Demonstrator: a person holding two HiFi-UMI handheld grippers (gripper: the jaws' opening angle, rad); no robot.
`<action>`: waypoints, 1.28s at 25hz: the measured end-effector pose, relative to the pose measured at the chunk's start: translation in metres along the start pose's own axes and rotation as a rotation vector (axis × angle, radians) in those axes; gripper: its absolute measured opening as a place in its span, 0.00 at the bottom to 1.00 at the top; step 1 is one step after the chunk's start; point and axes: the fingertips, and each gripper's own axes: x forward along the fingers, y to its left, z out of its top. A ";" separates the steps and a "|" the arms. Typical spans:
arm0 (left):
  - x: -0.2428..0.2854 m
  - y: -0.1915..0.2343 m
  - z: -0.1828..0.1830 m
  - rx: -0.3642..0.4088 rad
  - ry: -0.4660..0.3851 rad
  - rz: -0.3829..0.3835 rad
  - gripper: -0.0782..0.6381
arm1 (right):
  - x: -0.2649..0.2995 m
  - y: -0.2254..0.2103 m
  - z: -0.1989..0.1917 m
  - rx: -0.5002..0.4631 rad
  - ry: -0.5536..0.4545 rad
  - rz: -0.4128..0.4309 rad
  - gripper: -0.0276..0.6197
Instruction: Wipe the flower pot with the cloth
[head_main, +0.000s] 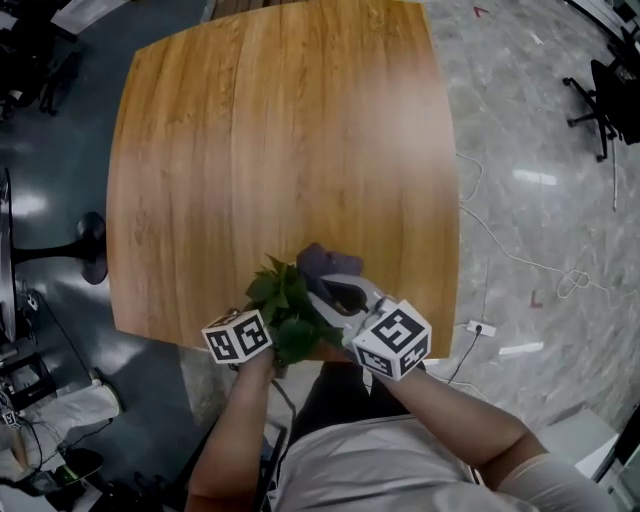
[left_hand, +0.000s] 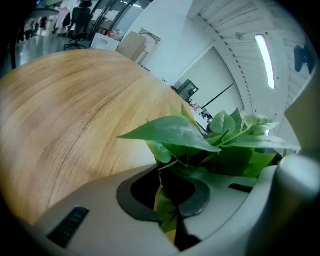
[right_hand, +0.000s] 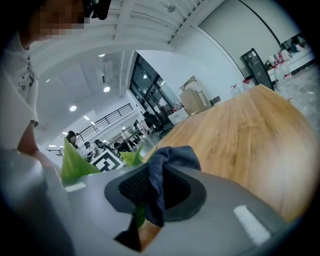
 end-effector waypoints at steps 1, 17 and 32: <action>-0.003 0.001 0.004 0.030 -0.002 0.006 0.13 | 0.000 -0.003 -0.002 0.008 -0.002 -0.010 0.15; -0.006 -0.030 0.021 0.595 0.017 0.060 0.14 | -0.007 -0.039 -0.005 0.207 -0.007 -0.014 0.15; -0.002 -0.046 0.021 0.717 0.015 0.100 0.14 | -0.020 -0.053 -0.009 0.230 -0.005 -0.018 0.15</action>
